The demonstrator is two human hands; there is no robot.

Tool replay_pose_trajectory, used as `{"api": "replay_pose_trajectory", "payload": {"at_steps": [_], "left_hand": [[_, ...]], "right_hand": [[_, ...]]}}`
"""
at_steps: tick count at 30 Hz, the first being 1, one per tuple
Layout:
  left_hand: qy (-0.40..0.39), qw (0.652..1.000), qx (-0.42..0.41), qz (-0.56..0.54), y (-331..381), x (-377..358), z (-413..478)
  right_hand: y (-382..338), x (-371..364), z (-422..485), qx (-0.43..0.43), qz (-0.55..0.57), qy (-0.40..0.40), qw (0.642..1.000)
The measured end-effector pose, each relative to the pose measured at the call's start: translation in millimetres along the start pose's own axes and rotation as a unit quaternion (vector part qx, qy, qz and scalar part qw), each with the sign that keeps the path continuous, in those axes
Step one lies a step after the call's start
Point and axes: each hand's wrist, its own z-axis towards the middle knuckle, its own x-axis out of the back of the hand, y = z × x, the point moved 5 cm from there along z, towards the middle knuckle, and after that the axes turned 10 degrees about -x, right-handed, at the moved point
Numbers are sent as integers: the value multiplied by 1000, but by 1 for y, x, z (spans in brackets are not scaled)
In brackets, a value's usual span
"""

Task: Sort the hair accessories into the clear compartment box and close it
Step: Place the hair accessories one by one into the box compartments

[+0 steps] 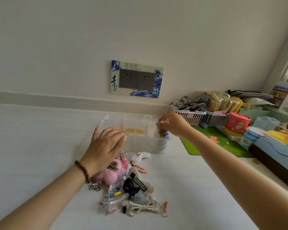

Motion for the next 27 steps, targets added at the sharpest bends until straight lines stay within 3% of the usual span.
{"api": "replay_pose_trajectory", "payload": {"at_steps": [5, 16, 18, 22, 27], "left_hand": [[-4, 1000, -3, 0, -1, 0, 0], [0, 1000, -5, 3, 1, 2, -1], [1, 1000, -5, 1, 1, 2, -1], [4, 1000, -7, -8, -2, 3, -2], [-4, 1000, -14, -11, 0, 3, -2]], "right_hand": [[7, 14, -36, 15, 38, 75, 996], [10, -21, -46, 84, -154, -72, 982], [10, -18, -47, 99, -145, -40, 984], [9, 3, -63, 112, -24, 91, 989], [9, -5, -73, 123, -79, 33, 989]]}}
